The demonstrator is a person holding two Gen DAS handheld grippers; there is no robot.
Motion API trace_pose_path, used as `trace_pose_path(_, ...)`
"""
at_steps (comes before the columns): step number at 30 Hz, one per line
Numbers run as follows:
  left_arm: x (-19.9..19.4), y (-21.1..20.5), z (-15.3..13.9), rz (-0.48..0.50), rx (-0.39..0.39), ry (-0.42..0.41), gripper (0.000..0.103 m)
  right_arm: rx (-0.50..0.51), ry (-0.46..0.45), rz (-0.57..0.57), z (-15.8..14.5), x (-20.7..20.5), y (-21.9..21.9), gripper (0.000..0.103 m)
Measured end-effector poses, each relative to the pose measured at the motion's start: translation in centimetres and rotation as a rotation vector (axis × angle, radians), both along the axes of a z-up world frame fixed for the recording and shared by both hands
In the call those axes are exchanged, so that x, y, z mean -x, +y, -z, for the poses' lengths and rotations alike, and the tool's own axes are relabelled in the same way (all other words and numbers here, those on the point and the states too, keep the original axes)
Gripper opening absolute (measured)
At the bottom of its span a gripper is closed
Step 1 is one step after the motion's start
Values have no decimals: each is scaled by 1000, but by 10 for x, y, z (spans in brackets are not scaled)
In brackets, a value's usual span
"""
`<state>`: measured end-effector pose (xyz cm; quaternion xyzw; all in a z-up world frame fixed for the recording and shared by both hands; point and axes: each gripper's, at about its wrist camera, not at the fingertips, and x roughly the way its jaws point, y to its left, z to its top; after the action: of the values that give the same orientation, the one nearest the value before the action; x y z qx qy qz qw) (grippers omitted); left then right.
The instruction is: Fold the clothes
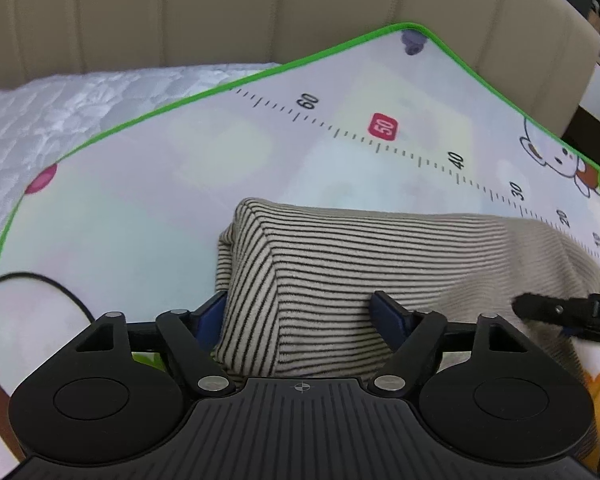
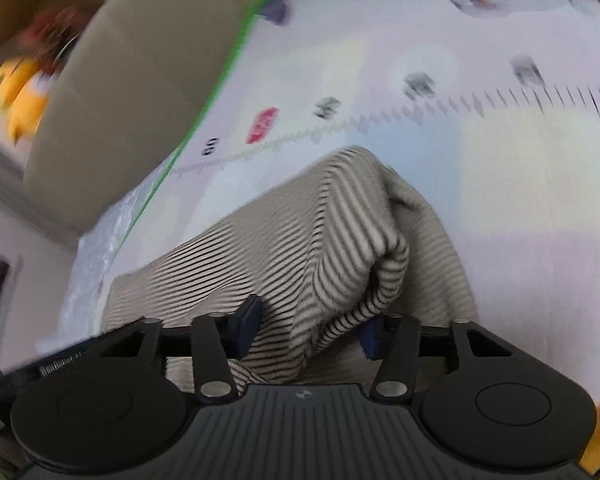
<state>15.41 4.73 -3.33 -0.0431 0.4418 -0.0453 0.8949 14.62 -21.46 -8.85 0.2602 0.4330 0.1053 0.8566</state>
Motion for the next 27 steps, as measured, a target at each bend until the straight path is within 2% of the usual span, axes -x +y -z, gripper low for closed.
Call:
trace_pose_path(1,1,-2,0,9,-8,1,72,16,-9,-19,-2,0,3,37)
trace_pose_path(2,2,-3,0,19,-17,4,66,32,-17,-38,-4,0,6,27)
trace_pose_path(4,4,-7,0,32,-47,5,57,35,-12,-45,-5,-3,8,19)
trace_pose_path(8,10,-2,-8,18,-50,1,34,-13,0,-29,-11,-4,2,16)
trace_pose_path(10,15,2,-16,2,-16,10,30,-19,-22,-45,-21,1,3,15)
trace_pose_path(17,52,10,-48,46,93,60,27,-84,-82,-116,-61,32,-2,15)
trace_pose_path(20,66,18,-50,69,101,97,27,-116,-65,-148,-66,51,-8,15)
trace_pose_path(22,68,19,-43,75,96,143,28,-102,-17,-162,-56,62,-7,15)
trace_pose_path(24,70,18,-34,92,85,195,29,-43,40,-182,-40,71,-1,15)
trace_pose_path(27,75,15,-27,117,64,245,31,26,161,-204,-12,80,8,15)
